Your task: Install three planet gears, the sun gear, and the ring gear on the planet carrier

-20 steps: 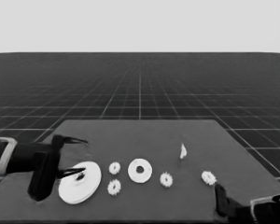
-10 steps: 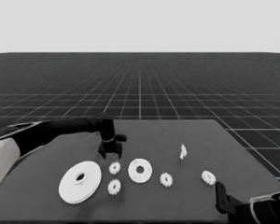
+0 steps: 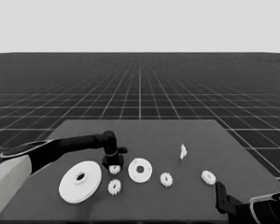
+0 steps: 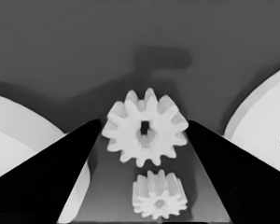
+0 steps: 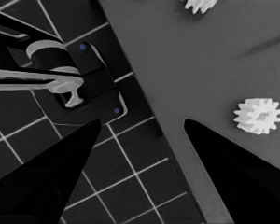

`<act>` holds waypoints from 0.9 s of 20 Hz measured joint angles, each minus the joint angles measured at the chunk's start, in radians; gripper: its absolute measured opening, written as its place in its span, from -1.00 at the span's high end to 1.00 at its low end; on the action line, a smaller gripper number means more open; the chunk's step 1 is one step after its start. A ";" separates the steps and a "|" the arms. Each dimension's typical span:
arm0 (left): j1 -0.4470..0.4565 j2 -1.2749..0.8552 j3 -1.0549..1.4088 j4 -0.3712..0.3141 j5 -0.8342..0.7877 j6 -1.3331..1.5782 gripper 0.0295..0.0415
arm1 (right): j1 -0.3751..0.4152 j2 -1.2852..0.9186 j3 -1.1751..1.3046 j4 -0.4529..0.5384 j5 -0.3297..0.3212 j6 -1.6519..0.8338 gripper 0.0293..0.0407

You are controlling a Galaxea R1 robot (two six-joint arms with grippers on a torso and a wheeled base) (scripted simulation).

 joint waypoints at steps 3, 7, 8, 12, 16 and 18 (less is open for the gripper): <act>0.000 0.000 -0.001 0.001 0.000 0.000 0.72 | 0.000 0.000 0.000 0.000 0.000 0.000 -0.61; 0.000 0.000 -0.001 0.001 -0.001 0.000 0.72 | 0.000 0.000 0.000 0.000 0.000 0.000 -0.61; 0.000 0.000 -0.001 0.001 -0.001 0.000 0.72 | 0.000 0.000 0.000 0.000 0.000 0.000 -0.61; -0.120 -0.039 0.114 -0.108 0.067 -0.058 0.72 | 0.000 0.000 0.000 0.000 0.000 0.000 -0.61; -0.190 -0.045 0.137 -0.170 0.088 -0.071 0.72 | 0.000 0.000 0.000 0.000 0.000 0.000 -0.61; -0.195 -0.045 0.138 -0.176 0.089 -0.071 0.72 | 0.000 0.000 0.000 0.000 0.000 0.000 -0.61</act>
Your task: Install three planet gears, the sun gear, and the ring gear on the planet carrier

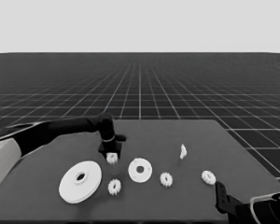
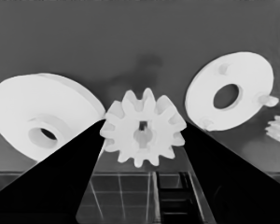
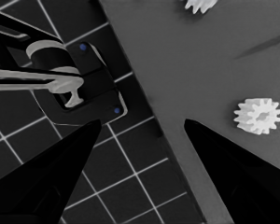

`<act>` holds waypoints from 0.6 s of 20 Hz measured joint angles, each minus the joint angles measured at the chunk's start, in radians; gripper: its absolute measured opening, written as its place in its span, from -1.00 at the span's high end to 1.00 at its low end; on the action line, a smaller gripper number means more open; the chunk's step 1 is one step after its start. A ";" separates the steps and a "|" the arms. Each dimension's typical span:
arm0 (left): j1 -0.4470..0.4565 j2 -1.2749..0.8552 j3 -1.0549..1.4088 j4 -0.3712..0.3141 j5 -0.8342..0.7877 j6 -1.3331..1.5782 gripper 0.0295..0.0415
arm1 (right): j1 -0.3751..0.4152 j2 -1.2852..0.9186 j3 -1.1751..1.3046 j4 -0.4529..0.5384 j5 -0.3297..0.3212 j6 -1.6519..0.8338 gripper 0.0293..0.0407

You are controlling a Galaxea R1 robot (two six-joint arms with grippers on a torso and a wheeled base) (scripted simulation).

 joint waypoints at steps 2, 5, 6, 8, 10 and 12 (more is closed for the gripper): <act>-0.002 0.000 0.000 -0.002 0.001 0.000 0.72 | 0.000 0.000 0.000 0.000 0.000 0.000 -0.61; -0.015 0.299 -0.319 -0.016 0.001 0.020 0.72 | 0.000 0.000 0.000 0.000 0.000 0.000 -0.61; -0.016 0.336 -0.370 -0.018 -0.001 0.036 0.72 | 0.000 0.000 0.000 0.000 0.000 0.000 -0.61; -0.017 0.371 -0.423 -0.020 -0.003 0.054 0.72 | 0.000 0.000 0.000 0.000 0.000 0.000 -0.61; -0.017 0.383 -0.443 -0.021 -0.004 0.061 0.72 | 0.000 0.000 0.000 0.000 0.000 0.000 -0.61; -0.016 0.387 -0.450 -0.021 -0.004 0.064 0.72 | 0.000 0.000 0.000 0.000 0.000 0.000 -0.61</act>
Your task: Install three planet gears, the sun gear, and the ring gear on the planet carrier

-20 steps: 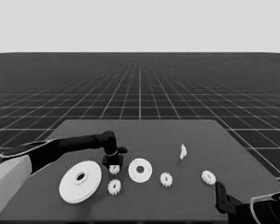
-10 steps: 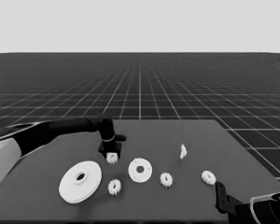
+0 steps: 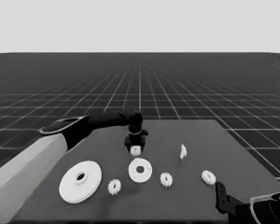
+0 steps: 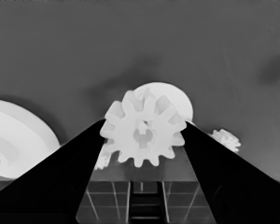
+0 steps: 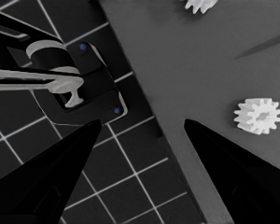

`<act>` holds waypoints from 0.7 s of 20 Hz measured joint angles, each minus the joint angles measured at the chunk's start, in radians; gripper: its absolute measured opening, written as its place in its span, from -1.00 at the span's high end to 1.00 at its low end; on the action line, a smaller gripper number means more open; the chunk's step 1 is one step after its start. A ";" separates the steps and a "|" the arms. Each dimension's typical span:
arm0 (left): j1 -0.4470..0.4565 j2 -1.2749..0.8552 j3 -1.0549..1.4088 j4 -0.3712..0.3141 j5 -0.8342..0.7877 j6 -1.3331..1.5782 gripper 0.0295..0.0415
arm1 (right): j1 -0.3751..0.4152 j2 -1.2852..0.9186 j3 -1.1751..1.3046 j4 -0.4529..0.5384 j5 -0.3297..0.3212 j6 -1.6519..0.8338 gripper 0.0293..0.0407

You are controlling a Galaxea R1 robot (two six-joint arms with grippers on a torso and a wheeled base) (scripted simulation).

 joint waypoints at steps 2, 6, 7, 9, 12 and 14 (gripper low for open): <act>0.095 0.022 -0.067 0.085 -0.043 0.037 0.72 | 0.000 0.000 0.000 0.000 0.000 0.000 -0.61; 0.135 0.040 -0.117 0.120 -0.070 0.064 0.72 | 0.000 0.000 0.000 0.000 0.000 0.000 -0.61; 0.138 0.041 -0.120 0.122 -0.071 0.066 0.72 | 0.000 0.000 0.000 0.000 0.000 0.000 -0.61; 0.141 0.041 -0.123 0.124 -0.073 0.067 0.72 | 0.000 0.000 0.000 0.000 0.000 0.000 -0.61; 0.143 0.041 -0.125 0.124 -0.073 0.068 -0.27 | 0.000 0.000 0.000 0.000 0.000 0.000 -0.61; 0.143 0.041 -0.125 0.125 -0.074 0.068 -0.47 | 0.000 0.000 0.000 0.000 0.000 0.000 -0.61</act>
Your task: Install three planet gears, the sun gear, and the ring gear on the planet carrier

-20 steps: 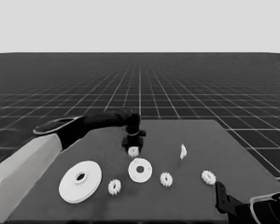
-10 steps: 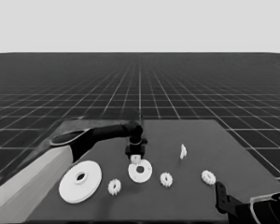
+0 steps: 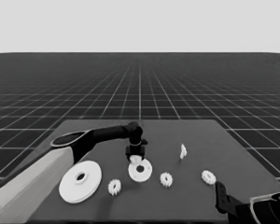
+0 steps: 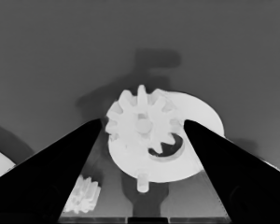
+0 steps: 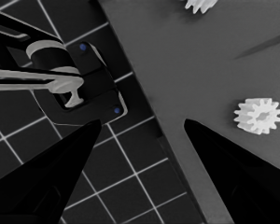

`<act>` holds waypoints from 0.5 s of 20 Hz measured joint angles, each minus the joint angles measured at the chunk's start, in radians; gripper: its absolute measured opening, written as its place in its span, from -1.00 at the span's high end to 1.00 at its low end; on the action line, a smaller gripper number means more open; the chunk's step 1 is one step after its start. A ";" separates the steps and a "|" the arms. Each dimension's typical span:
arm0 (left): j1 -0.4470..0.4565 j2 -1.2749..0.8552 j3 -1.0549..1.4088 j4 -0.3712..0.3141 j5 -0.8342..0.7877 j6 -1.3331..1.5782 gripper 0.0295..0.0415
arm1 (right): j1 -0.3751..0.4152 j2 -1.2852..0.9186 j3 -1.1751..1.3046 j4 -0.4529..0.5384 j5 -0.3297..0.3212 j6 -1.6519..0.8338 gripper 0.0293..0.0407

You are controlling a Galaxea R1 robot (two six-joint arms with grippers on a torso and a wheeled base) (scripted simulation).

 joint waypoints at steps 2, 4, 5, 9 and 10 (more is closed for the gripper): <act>0.000 0.000 0.000 0.000 0.000 0.000 -0.49 | 0.000 0.000 0.000 0.000 0.000 0.000 -0.61; 0.000 0.000 0.000 0.000 0.000 0.000 -0.49 | 0.000 0.000 0.000 0.000 0.000 0.000 -0.61; 0.000 0.000 0.000 0.000 0.000 0.000 -0.49 | 0.000 0.000 0.000 0.000 0.000 0.000 -0.61; -0.113 -0.037 0.111 -0.095 0.062 -0.061 -0.49 | 0.000 0.000 0.000 0.000 0.000 0.000 -0.61; -0.126 -0.038 0.117 -0.107 0.067 -0.064 -0.49 | 0.000 0.000 0.000 0.000 0.000 0.000 -0.61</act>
